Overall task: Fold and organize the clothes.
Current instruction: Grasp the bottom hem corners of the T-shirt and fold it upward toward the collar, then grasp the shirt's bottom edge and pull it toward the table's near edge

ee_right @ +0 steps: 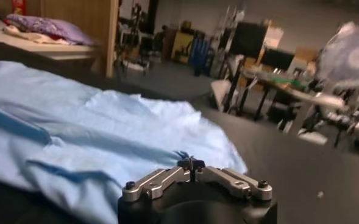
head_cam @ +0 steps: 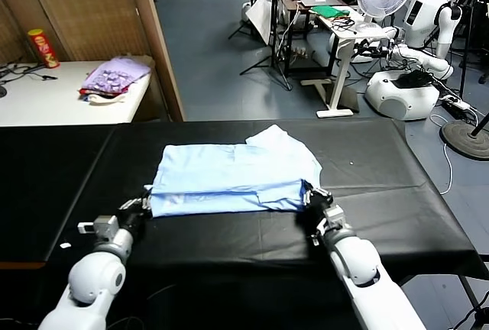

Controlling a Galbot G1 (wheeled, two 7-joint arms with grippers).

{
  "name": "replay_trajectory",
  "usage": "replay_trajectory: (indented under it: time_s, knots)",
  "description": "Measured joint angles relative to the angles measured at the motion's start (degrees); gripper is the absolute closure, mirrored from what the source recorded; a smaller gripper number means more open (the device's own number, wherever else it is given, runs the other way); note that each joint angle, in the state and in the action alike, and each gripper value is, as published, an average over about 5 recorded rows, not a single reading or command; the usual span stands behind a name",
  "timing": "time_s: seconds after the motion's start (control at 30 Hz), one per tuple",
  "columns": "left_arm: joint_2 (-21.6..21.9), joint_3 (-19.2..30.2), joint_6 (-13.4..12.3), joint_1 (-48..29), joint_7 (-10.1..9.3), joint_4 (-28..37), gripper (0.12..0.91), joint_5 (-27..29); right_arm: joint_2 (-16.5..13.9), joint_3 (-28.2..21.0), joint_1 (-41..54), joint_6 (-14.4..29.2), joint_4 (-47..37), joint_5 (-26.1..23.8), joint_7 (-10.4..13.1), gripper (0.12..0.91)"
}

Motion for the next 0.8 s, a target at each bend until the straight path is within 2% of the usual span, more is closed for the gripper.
replay_trajectory:
  time_s: [0.1,0.17,0.37,0.43,0.53,0.67,0.73,0.8]
  knots:
    - [0.5,-0.6,0.5,1.3,0.05,-1.1,0.31,-1.2,0.2,1.0,-1.9,0.0,0.7,0.9,0.3,0.233]
    - [0.8,-0.9,0.9,2.4,0.1,-2.0,0.255,-2.5,0.5,1.5,-2.6,-0.1,0.7,1.8,0.7,0.249]
    - [1.1,-1.1,2.2,4.7,0.46,-3.5,0.233,-6.4,1.6,2.1,-2.8,0.0,-0.3,3.5,0.9,0.365]
    - [1.2,-1.1,2.4,4.9,0.77,-3.2,0.238,-6.7,1.9,2.0,-2.7,0.1,-1.0,3.5,0.7,0.443]
    - [1.2,-1.1,2.5,5.0,0.99,-2.5,0.317,-6.9,2.4,1.8,-2.5,0.1,-1.7,3.6,0.4,0.6]
    - [1.1,-1.1,2.5,5.0,1.06,-1.6,0.538,-7.1,2.5,1.5,-2.4,-0.1,-1.9,4.6,1.2,0.817]
    - [1.1,-1.1,2.5,5.0,1.07,-1.3,0.639,-7.3,2.4,1.3,-2.5,-0.6,-1.4,5.3,2.5,0.884]
    - [1.2,-1.1,2.5,5.2,1.07,-1.2,0.739,-7.5,2.2,1.3,-2.8,-1.6,-0.5,5.9,4.0,0.902]
